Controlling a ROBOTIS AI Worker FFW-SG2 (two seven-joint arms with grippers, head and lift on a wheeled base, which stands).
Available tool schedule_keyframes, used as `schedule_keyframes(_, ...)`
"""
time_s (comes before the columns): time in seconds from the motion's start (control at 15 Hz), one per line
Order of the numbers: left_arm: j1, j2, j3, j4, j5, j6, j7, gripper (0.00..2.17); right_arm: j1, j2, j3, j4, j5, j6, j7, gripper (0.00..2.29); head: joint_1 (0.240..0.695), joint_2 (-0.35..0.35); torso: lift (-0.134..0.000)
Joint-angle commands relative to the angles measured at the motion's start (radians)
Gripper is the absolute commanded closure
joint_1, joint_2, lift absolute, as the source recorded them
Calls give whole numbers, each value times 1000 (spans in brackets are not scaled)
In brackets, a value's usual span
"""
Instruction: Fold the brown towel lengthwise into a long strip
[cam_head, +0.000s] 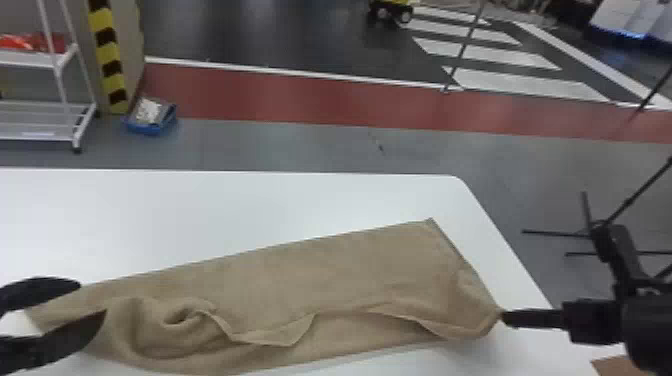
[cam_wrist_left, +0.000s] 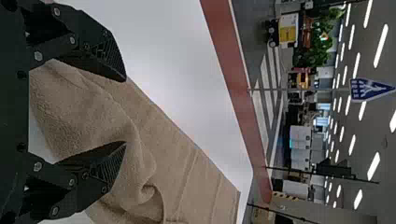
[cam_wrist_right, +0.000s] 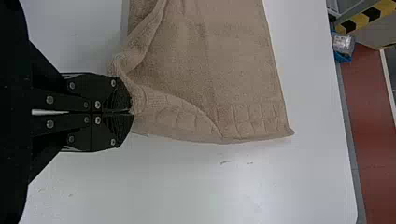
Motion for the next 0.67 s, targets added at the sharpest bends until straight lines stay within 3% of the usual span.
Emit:
schedule_keyframes(0.0, -4, -4, -100, -66, -45, 125, 24, 144, 7, 2, -3, 3, 0, -12, 3, 2037, 695, -317, -115)
schedule_keyframes(0.27, -87, -11, -282, -72, -129, 318, 72, 205, 7, 14, 25, 4, 17, -12, 3, 2040, 695, -350, -115)
schedule_keyframes(0.47, -162, -21, -400, -58, -144, 481, 139, 208, 7, 14, 29, 6, 22, -15, 3, 2037, 695, -350, -115)
schedule_keyframes(0.6, -200, -50, -445, -12, -218, 490, 138, 272, 7, 14, 32, 6, 23, -15, 3, 2037, 695, -350, -115)
